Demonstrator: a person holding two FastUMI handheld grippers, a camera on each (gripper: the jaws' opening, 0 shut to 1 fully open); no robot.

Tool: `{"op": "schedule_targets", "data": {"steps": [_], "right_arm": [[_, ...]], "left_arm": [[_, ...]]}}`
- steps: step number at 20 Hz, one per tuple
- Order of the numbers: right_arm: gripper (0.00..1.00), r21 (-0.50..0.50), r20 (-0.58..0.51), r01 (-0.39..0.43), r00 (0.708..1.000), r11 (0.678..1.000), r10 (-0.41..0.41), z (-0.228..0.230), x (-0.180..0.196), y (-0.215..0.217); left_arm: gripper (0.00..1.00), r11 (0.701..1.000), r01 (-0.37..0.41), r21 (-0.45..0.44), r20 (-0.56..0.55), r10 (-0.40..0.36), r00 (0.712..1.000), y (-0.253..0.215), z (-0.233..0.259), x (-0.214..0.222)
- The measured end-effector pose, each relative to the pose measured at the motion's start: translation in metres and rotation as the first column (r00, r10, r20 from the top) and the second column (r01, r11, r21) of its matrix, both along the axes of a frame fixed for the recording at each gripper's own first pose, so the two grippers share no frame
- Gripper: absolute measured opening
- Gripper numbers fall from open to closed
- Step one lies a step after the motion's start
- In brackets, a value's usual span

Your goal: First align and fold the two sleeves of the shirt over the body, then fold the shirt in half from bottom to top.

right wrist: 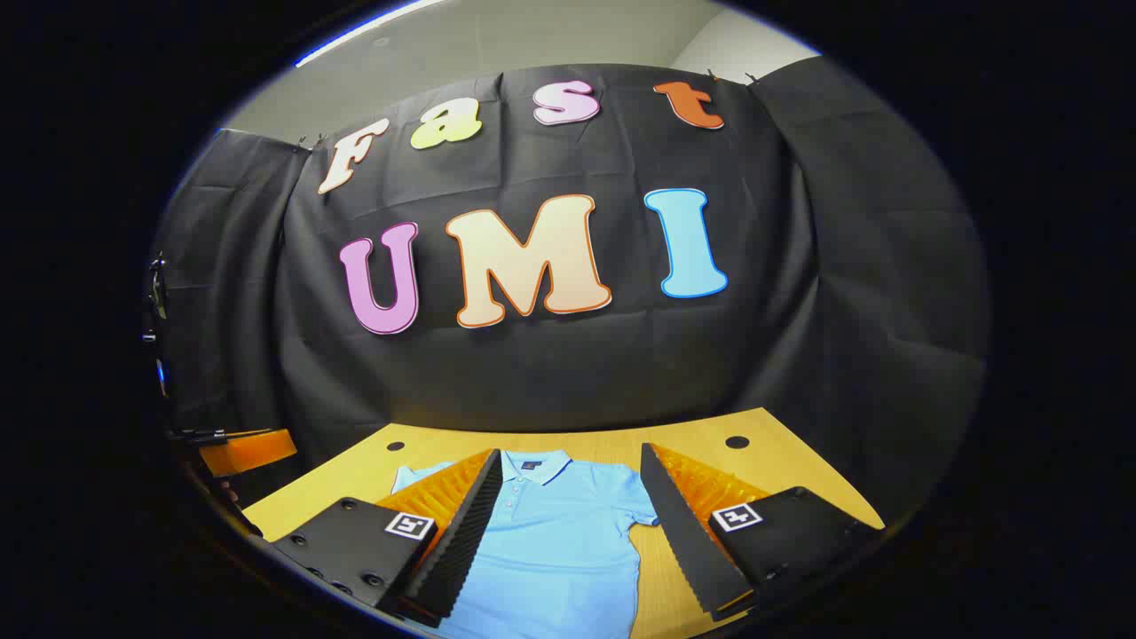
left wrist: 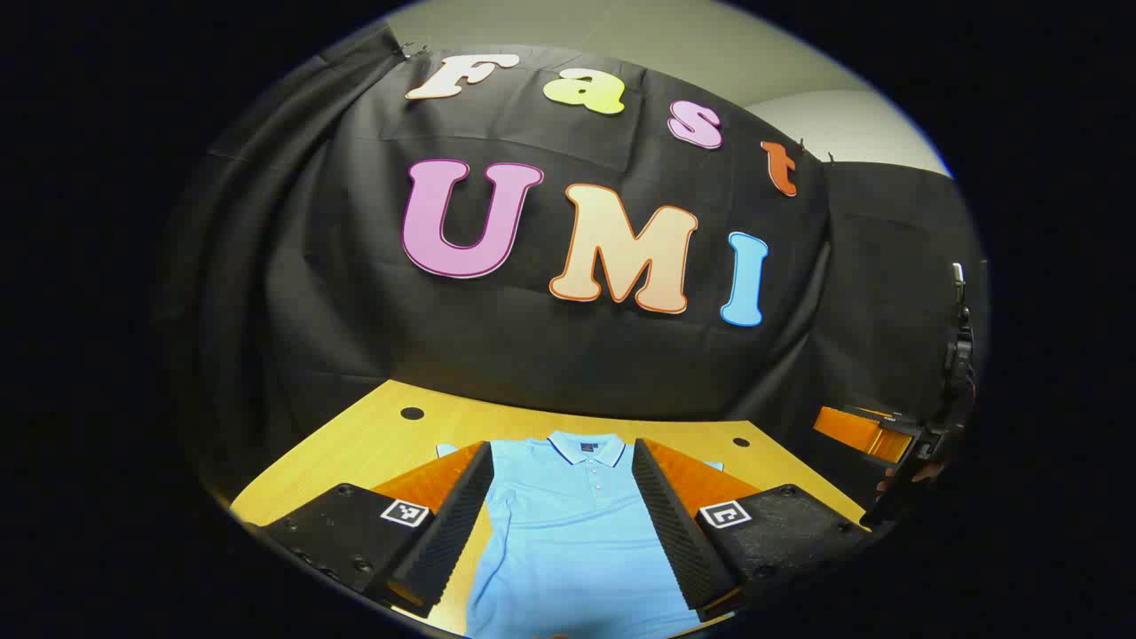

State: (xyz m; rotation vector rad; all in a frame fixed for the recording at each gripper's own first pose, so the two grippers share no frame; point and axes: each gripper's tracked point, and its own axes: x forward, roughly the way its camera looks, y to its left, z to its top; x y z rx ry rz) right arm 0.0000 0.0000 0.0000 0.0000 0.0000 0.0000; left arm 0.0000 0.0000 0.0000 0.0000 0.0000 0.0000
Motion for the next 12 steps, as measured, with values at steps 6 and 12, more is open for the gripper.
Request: {"op": "schedule_targets", "data": {"steps": [6,12], "right_arm": [[0.97,0.001,-0.016,0.004,1.000,1.000,-0.004,-0.0041,0.0011,-0.0023],[0.97,0.008,-0.016,0.019,1.000,1.000,-0.019,-0.0047,0.0023,-0.0062]], "left_arm": [[0.94,1.000,0.001,-0.001,-0.020,-0.001,1.000,-0.0005,-0.0051,-0.0011],[0.94,1.000,0.017,-0.022,-0.033,-0.017,0.999,-0.0023,-0.0094,0.0035]]}}
